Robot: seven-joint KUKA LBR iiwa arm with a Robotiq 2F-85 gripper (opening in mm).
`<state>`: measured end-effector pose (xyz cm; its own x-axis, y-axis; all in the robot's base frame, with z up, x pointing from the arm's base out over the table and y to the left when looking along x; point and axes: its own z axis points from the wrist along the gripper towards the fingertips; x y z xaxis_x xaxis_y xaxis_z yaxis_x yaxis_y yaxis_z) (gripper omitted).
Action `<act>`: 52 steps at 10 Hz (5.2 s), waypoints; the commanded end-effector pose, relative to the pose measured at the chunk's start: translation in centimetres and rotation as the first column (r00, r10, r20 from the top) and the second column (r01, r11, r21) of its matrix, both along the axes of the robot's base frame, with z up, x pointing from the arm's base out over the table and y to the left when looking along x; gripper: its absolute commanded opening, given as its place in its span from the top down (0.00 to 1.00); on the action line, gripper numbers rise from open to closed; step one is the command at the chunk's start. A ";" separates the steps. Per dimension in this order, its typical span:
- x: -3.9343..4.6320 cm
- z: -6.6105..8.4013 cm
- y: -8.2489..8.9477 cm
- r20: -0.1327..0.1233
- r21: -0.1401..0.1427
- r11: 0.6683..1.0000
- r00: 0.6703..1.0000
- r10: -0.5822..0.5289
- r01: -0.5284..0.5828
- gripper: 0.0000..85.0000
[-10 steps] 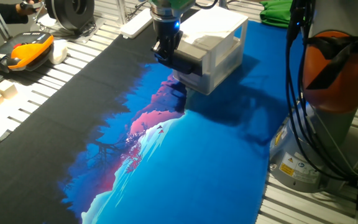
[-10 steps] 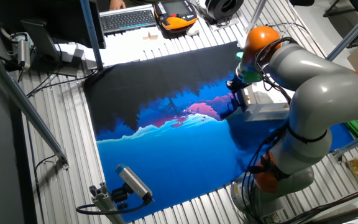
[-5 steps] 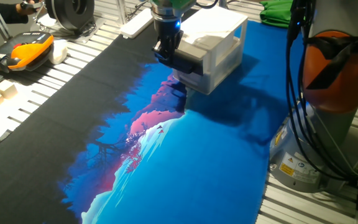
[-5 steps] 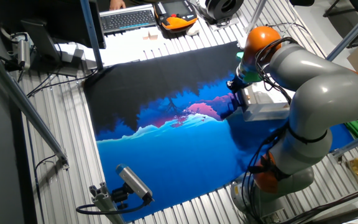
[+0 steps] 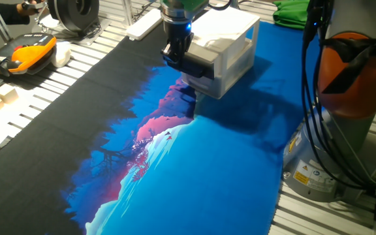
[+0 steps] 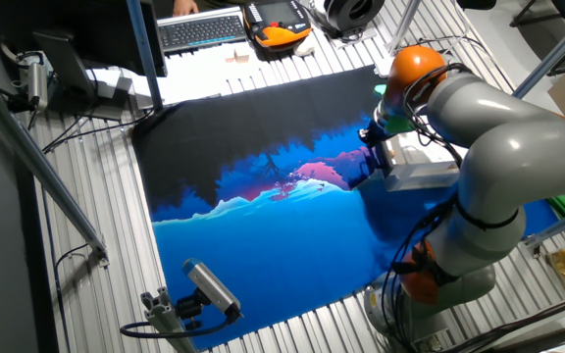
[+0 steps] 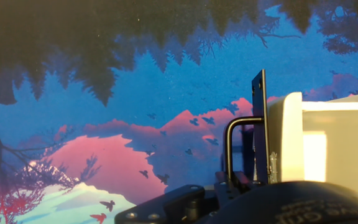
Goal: Grasp the handle and close the drawer
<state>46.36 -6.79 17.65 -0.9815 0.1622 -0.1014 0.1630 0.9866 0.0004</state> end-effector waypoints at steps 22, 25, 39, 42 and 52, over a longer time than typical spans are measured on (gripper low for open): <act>-0.85 0.5 -2.2 0.003 -0.010 0.999 0.999 0.036 -0.036 1.00; -0.92 -0.1 -2.2 0.006 -0.009 0.999 0.999 0.036 -0.036 1.00; -1.89 0.1 -3.1 0.003 -0.013 0.997 0.997 0.077 -0.077 1.00; -1.92 -0.1 -3.2 0.002 -0.010 0.996 0.996 0.088 -0.088 1.00; -2.29 0.0 -3.9 -0.004 -0.001 0.999 0.999 0.034 -0.034 1.00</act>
